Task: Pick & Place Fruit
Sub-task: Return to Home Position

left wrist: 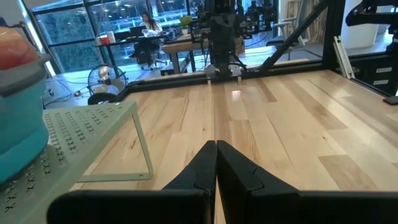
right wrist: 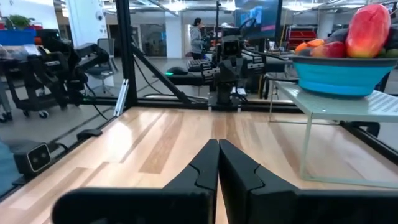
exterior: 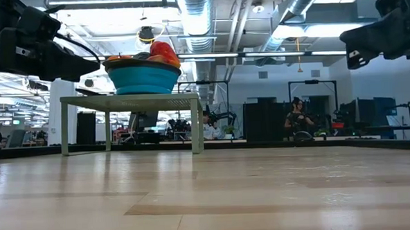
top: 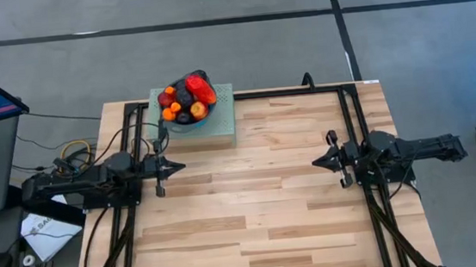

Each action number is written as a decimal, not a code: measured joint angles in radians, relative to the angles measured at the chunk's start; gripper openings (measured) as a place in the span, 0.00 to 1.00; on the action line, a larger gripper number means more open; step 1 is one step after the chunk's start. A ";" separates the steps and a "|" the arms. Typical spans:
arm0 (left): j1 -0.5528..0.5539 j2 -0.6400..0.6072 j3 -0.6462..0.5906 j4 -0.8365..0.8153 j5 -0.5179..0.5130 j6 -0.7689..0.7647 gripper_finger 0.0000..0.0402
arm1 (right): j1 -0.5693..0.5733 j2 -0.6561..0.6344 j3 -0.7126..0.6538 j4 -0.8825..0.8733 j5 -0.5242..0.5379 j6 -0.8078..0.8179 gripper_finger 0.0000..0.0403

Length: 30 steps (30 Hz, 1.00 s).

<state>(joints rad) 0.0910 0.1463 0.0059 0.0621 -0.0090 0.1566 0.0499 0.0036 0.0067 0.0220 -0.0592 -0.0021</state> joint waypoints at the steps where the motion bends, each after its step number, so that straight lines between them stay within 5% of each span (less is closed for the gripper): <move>1: 0.000 0.000 0.000 0.000 0.000 0.000 0.01 | 0.002 0.000 0.000 -0.001 0.003 -0.005 0.01; 30: 0.000 0.006 0.000 0.014 0.002 0.000 0.01 | 0.002 0.018 -0.002 0.015 0.007 0.002 0.01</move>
<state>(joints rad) 0.0910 0.1528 0.0059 0.0761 -0.0071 0.1566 0.0521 0.0216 0.0051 0.0368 -0.0521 0.0002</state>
